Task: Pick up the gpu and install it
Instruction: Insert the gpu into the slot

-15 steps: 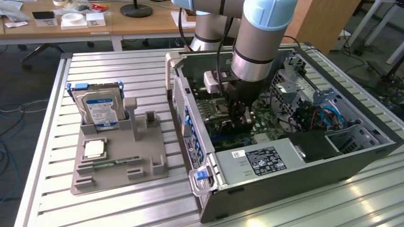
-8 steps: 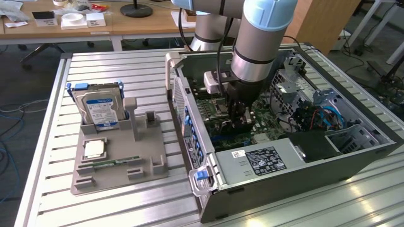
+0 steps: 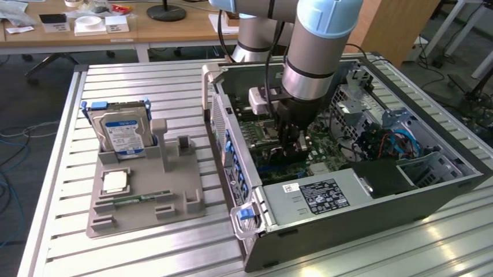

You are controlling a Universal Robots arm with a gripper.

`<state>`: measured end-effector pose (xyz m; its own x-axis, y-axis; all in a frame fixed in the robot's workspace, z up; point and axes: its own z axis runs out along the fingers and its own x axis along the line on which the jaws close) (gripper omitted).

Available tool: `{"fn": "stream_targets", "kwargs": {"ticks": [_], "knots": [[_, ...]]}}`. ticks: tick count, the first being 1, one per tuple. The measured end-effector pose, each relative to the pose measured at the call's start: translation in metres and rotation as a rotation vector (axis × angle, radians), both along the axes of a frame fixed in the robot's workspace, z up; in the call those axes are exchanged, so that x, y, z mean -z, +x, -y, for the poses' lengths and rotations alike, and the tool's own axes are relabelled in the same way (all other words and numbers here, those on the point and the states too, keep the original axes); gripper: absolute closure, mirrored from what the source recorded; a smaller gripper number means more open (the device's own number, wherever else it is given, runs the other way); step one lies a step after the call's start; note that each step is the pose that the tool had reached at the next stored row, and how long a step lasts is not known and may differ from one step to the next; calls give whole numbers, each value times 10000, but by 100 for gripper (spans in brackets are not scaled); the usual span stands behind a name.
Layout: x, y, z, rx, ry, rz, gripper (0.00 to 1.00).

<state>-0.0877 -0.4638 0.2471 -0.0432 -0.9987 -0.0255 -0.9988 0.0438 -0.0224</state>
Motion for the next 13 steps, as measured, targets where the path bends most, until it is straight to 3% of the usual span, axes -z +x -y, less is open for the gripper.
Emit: {"fn": "stream_targets", "kwargs": {"ticks": [13], "knots": [[-5, 9, 0, -16, 0, -1, 73]]}}
